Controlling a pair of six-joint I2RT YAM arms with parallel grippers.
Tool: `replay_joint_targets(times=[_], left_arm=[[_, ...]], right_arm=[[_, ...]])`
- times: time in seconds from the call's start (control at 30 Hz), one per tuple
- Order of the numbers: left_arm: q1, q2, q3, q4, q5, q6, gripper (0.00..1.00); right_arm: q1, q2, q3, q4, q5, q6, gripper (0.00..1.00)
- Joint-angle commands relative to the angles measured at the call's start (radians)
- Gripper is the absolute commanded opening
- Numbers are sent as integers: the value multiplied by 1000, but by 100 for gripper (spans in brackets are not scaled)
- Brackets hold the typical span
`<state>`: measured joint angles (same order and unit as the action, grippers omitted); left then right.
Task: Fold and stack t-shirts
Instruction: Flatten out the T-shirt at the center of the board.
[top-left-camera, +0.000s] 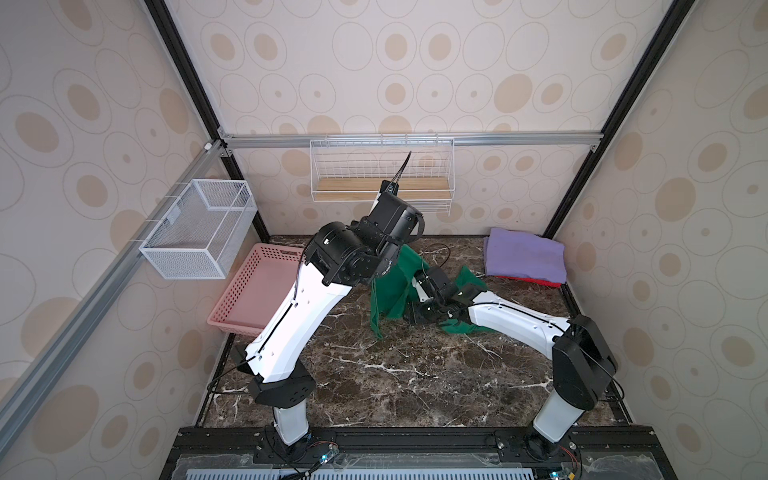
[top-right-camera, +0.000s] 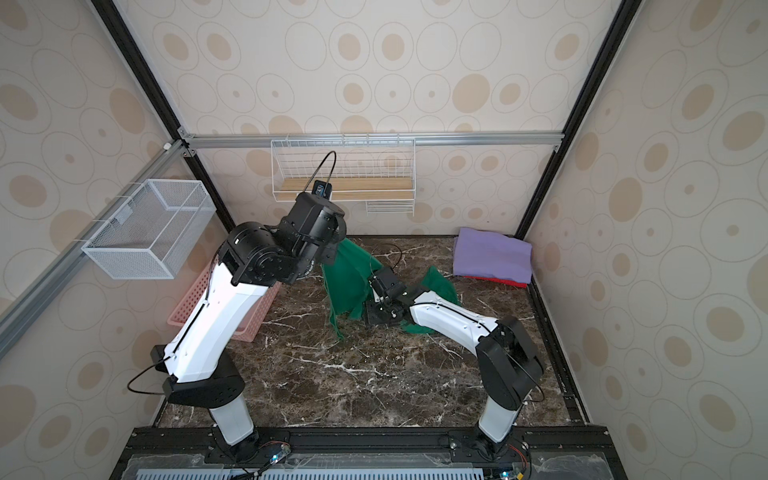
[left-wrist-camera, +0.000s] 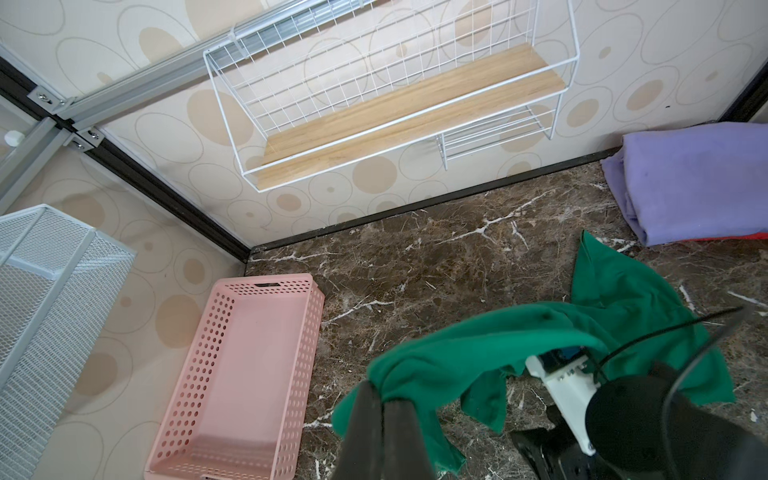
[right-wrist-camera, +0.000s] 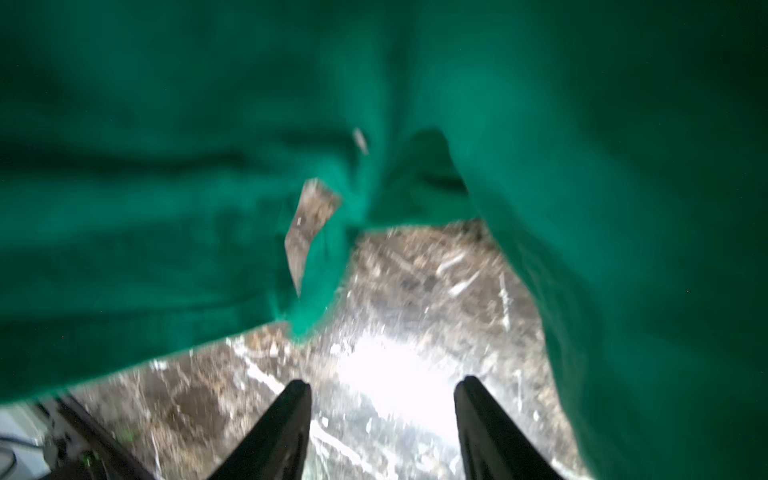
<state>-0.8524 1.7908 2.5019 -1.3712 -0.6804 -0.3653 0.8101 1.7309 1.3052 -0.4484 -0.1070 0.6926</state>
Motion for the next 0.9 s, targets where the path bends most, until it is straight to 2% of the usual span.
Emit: replay_joint_targets(times=[0.0, 0.13, 0.3, 0.57, 0.77, 0.87], left_arm=[[6, -35, -2, -19, 2, -7, 0], [6, -50, -18, -27, 2, -9, 0], [5, -70, -30, -41, -8, -1, 0], [6, -94, -46, -52, -19, 8, 0], [5, -97, -53, -58, -5, 2, 0], [6, -109, -68, -58, -8, 4, 0]], right_arm=[[4, 97, 103, 20, -69, 49, 59], [9, 181, 222, 40, -88, 72, 58], [0, 239, 360, -21, -57, 22, 58], [-21, 291, 359, 21, -69, 42, 53], [-20, 325, 293, 121, -84, 106, 54], [-20, 351, 314, 135, -88, 107, 54]])
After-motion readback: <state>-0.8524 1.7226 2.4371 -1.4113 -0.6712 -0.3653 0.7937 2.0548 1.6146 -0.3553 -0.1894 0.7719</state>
